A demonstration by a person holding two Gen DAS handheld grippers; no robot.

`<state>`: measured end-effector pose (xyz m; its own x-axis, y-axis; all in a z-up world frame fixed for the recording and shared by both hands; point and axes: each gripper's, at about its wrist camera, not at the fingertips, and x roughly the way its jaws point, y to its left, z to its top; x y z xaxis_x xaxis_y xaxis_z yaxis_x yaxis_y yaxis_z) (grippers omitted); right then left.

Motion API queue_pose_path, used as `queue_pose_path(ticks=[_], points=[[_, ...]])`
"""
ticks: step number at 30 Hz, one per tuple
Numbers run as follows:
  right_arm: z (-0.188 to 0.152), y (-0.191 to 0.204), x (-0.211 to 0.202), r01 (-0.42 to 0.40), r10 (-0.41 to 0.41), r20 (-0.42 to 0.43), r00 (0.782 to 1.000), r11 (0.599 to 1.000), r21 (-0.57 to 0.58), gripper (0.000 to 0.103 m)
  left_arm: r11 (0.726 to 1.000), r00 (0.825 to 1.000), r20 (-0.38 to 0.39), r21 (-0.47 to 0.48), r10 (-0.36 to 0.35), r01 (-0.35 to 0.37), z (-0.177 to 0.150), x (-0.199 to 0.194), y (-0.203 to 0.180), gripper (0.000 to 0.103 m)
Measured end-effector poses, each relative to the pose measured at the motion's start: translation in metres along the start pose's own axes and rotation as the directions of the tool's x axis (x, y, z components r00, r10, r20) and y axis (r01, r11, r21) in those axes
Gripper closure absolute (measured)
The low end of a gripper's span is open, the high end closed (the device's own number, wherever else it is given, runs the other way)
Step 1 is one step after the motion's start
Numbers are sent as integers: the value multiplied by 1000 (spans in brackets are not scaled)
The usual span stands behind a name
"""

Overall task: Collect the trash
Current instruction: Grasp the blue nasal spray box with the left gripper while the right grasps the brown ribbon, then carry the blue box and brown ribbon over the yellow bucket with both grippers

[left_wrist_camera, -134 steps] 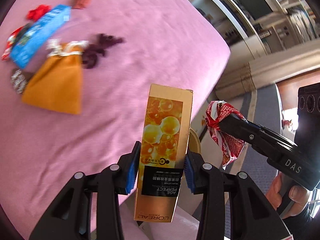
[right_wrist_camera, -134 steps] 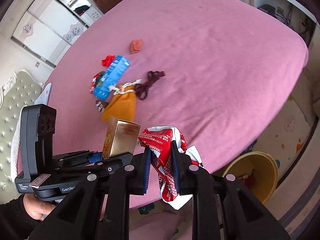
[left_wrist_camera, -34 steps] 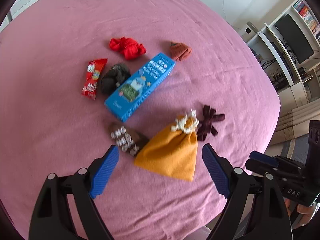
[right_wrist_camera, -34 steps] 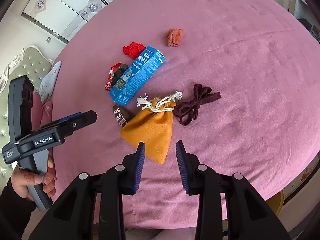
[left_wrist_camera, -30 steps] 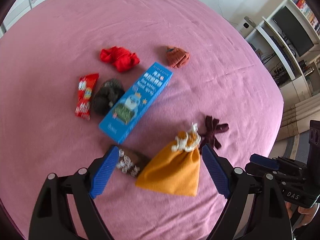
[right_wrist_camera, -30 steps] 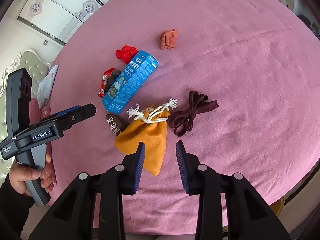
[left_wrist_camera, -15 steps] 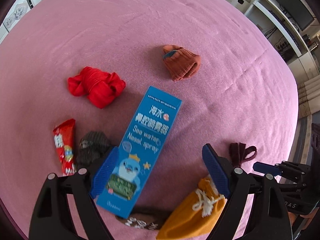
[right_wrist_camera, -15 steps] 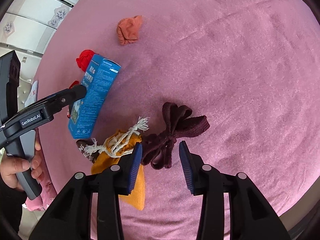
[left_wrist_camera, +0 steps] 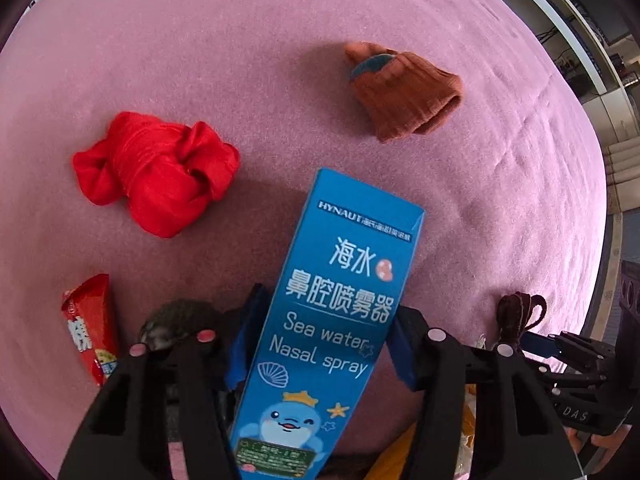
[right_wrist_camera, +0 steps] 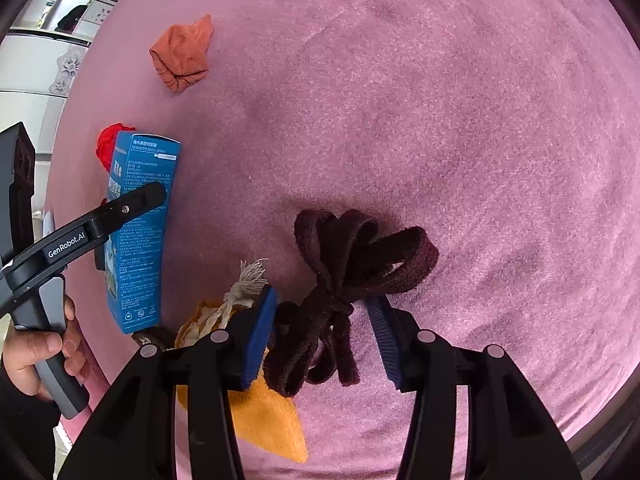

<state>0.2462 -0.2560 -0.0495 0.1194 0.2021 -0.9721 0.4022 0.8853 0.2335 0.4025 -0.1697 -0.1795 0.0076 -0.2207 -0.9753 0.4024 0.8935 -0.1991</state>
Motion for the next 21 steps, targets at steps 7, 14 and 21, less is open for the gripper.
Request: queue_pose_path(ticks=[7, 14, 21], points=[[-5, 9, 1, 82, -80, 24, 996, 994, -74, 79, 999, 999, 13, -22, -38, 38, -8, -6, 0, 51], [-9, -2, -24, -29, 31, 62, 998, 999, -36, 80, 978, 987, 66, -140, -143, 152, -16, -37, 2, 53], [-29, 16, -73, -117, 133, 122, 984, 985, -129, 80, 938, 959, 141, -213, -246, 272, -38, -76, -9, 53]])
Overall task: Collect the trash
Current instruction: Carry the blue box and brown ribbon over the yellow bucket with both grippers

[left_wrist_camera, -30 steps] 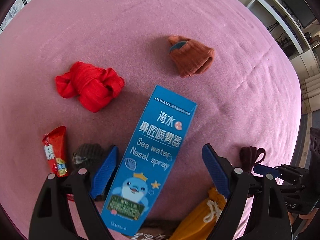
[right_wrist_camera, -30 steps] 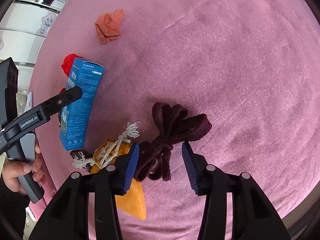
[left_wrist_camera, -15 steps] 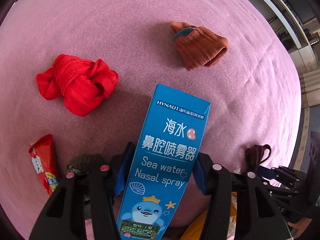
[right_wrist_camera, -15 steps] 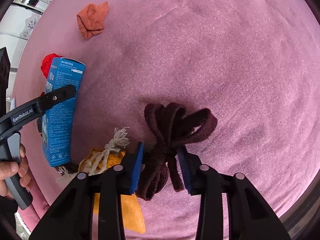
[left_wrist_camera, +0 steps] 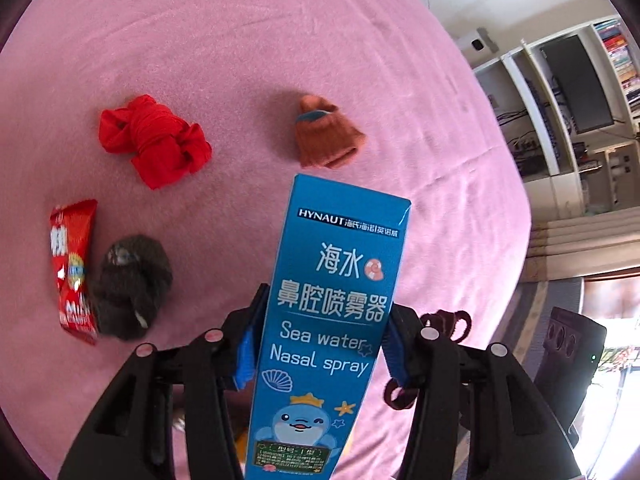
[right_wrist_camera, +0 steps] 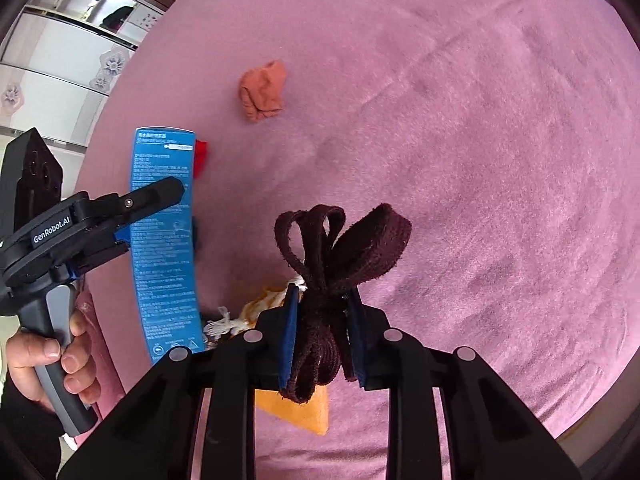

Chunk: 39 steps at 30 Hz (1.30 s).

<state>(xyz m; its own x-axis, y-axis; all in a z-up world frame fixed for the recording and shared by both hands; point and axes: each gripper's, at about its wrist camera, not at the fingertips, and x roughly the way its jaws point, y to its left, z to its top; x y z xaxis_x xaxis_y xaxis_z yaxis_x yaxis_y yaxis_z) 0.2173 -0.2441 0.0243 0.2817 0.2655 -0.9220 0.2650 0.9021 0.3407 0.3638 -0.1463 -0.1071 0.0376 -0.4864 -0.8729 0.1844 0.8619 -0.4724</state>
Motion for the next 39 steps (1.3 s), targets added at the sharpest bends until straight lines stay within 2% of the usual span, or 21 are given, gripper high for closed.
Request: queue_pose_path(ticks=[4, 10, 17, 21, 26, 32, 39], points=[[-10, 9, -27, -26, 27, 21, 999, 998, -52, 80, 1000, 1000, 23, -1, -7, 7, -27, -18, -11, 53], [-52, 14, -59, -53, 58, 35, 998, 992, -117, 80, 1000, 999, 50, -19, -21, 22, -82, -45, -26, 53], [-106, 9, -86, -72, 79, 63, 995, 992, -106, 80, 998, 997, 66, -36, -43, 46, -148, -64, -34, 53], [-134, -7, -100, -60, 67, 71, 995, 994, -97, 80, 998, 997, 48, -9, -57, 58, -179, -60, -56, 53], [-157, -42, -117, -60, 64, 89, 994, 997, -40, 80, 998, 998, 18, 39, -52, 52, -201, -42, -89, 53], [-165, -101, -141, -40, 34, 118, 992, 998, 44, 80, 993, 998, -33, 95, -61, 64, -213, -8, -144, 53], [-175, -188, -178, 6, -30, 138, 990, 986, 166, 80, 978, 989, -127, 186, -77, 99, -210, 52, -232, 53]])
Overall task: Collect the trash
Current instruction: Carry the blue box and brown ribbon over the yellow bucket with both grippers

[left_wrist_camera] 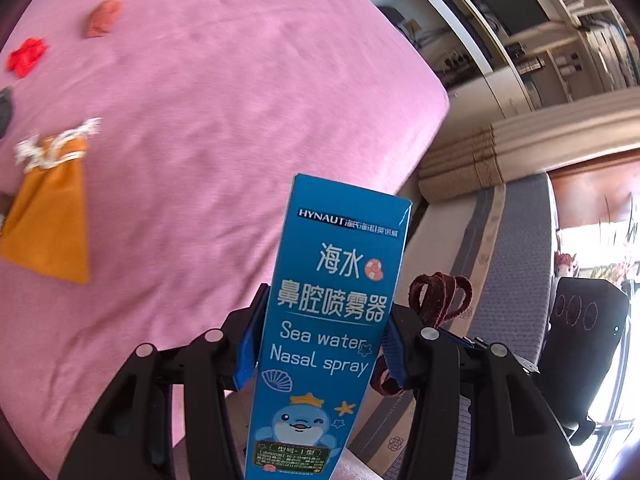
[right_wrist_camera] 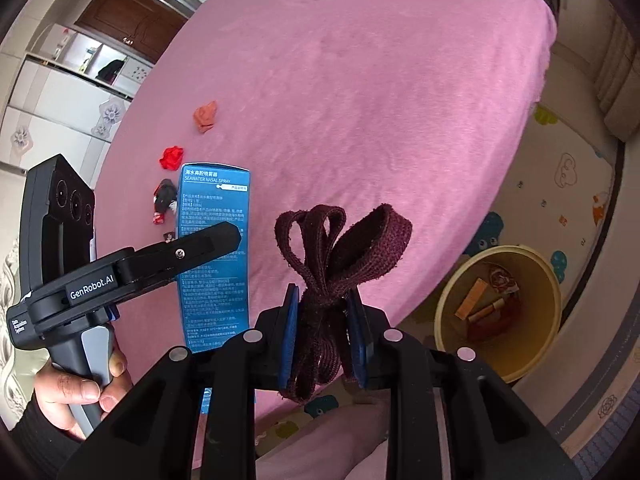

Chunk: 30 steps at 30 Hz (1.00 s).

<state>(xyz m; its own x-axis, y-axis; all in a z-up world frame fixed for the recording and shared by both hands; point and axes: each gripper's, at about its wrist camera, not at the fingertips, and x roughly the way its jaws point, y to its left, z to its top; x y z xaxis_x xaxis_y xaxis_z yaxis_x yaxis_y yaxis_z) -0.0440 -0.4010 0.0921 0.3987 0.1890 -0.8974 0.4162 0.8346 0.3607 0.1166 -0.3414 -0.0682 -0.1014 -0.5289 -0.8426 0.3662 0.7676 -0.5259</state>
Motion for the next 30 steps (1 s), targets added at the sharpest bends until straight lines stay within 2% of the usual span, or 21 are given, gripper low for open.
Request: queue_pose_path(ticks=[4, 12, 19, 24, 30], points=[[0, -47, -10, 32, -32, 6, 999, 997, 68, 80, 999, 998, -54, 34, -13, 15, 3, 39, -36, 53], [-19, -119, -17, 79, -78, -11, 997, 978, 193, 80, 994, 984, -181, 108, 2, 18, -16, 121, -89, 52], [-41, -172, -5, 96, -88, -40, 995, 948, 304, 80, 993, 966, -253, 119, 52, -23, -35, 184, -101, 52], [-56, -200, 12, 112, -89, -84, 992, 935, 336, 80, 989, 950, -301, 146, 78, -35, -50, 222, -107, 52], [-67, -224, 31, 124, -86, -120, 989, 923, 363, 80, 988, 939, -332, 148, 92, -45, -59, 243, -104, 52]])
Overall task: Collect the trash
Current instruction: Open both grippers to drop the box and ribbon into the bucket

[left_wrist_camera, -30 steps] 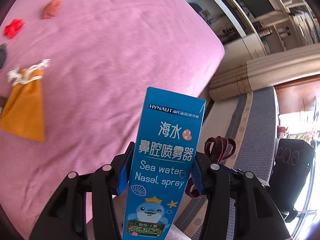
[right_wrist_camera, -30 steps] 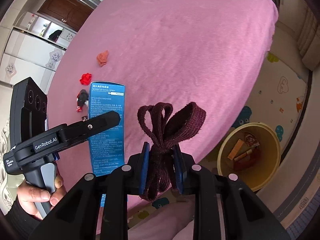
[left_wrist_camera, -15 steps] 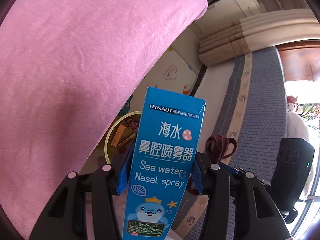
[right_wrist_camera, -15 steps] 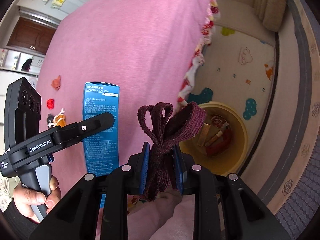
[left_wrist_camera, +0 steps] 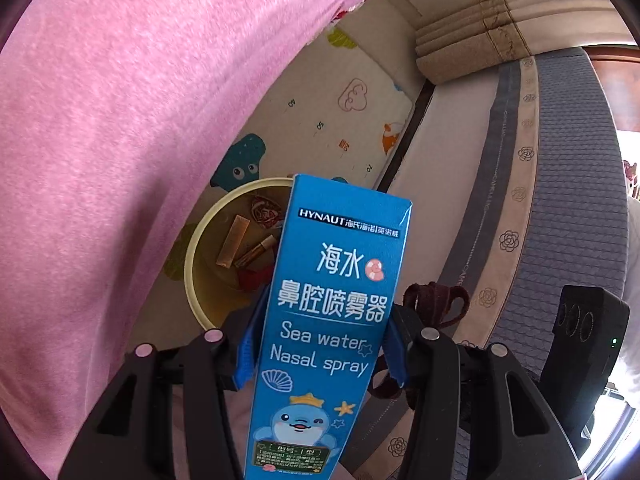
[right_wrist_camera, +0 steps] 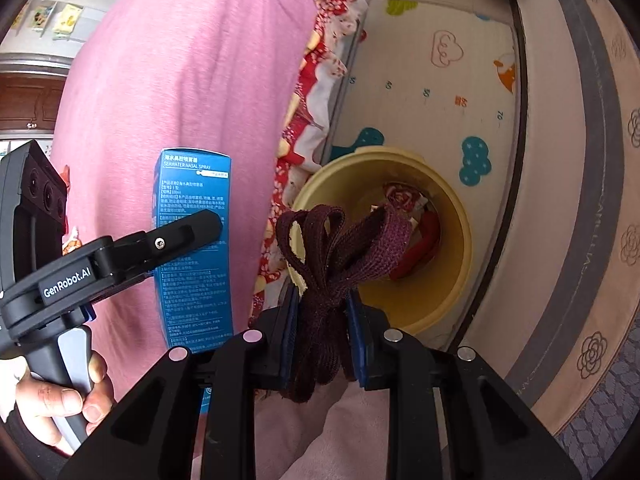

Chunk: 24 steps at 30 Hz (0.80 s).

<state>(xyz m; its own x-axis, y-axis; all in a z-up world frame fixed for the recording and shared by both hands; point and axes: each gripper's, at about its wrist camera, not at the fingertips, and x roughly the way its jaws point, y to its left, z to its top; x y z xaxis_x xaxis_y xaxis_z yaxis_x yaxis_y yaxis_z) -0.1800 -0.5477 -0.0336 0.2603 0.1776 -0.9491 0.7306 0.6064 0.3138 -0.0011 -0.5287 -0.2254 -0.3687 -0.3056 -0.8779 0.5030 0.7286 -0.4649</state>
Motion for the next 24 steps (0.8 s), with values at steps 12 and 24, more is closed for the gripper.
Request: queue_pose_path(ticks=[12, 24], points=[[-2, -26, 7, 55, -54, -11, 998, 997, 47, 52, 999, 996, -83, 31, 43, -41, 5, 31, -11, 20], [-5, -23, 8, 68, -66, -44, 997, 997, 32, 52, 995, 990, -97, 0, 99, -99, -2, 23, 8, 20]])
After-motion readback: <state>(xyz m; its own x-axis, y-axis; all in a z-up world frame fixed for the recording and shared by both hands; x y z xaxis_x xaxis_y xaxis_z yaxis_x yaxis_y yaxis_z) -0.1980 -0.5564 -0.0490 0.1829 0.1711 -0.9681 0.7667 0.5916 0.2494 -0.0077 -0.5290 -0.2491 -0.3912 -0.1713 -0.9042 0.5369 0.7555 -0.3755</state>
